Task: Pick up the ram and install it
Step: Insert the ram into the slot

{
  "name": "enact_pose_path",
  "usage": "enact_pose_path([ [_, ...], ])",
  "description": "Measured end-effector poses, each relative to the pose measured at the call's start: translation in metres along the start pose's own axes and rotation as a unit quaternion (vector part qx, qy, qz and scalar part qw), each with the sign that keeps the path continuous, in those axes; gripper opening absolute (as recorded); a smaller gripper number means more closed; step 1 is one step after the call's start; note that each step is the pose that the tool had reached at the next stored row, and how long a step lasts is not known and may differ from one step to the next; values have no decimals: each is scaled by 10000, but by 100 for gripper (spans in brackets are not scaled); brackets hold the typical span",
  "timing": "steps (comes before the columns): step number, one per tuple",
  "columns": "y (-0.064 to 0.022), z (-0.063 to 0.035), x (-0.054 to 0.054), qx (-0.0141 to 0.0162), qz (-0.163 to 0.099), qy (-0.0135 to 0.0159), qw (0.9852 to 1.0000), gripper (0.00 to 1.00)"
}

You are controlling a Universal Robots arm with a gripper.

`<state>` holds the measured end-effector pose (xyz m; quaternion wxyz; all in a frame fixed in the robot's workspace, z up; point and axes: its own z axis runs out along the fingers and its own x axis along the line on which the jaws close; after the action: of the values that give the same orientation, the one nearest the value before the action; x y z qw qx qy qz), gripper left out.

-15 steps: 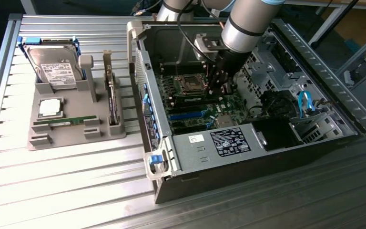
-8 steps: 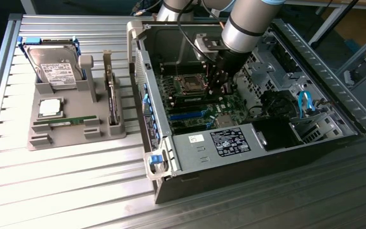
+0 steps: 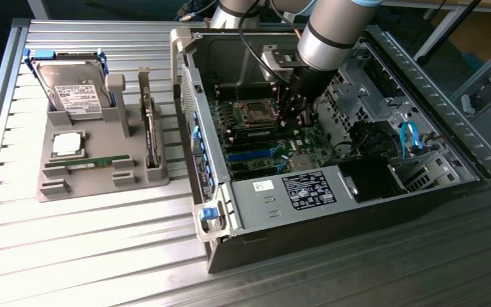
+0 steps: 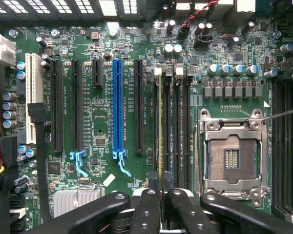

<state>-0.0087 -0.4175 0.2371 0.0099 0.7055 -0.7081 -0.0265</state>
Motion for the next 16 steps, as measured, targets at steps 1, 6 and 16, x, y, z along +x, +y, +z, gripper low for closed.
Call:
enact_pose_path([
  [1, 0, 0, 0, 0, -2, 0, 10000, 12],
  [6, -1, 10, 0, 0, -2, -1, 10000, 12],
  [16, 2, 26, 0, 7, -3, -7, 10000, 19],
])
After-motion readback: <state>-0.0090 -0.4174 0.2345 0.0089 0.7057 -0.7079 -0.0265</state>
